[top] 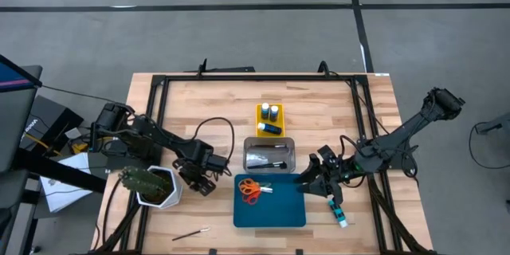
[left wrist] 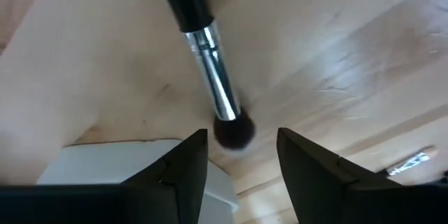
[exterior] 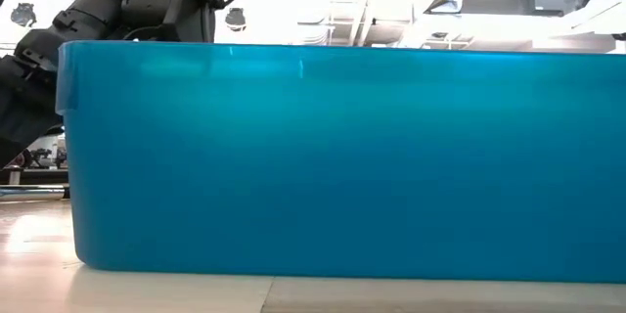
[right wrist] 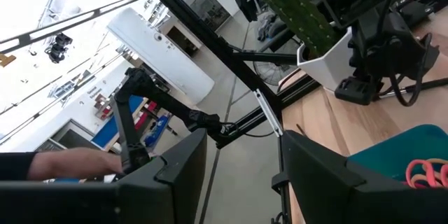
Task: Pick & Place Paint Supplies
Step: Put the makeup brush into the black bin
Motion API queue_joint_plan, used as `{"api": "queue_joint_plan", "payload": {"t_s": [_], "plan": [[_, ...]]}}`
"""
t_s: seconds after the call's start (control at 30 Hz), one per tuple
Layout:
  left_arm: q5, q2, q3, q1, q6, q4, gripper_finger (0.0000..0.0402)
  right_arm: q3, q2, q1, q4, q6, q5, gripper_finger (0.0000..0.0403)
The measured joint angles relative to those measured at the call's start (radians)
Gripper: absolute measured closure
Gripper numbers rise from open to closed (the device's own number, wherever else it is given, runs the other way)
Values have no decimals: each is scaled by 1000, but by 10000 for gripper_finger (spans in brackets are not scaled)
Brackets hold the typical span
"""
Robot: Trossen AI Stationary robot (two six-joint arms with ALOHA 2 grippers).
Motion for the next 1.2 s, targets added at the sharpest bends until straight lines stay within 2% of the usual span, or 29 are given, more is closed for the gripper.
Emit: {"api": "queue_joint_plan", "payload": {"t_s": [1.2], "plan": [[-1,0,-26,0,0,60,317,0,0,0,0,0,0,219]]}}
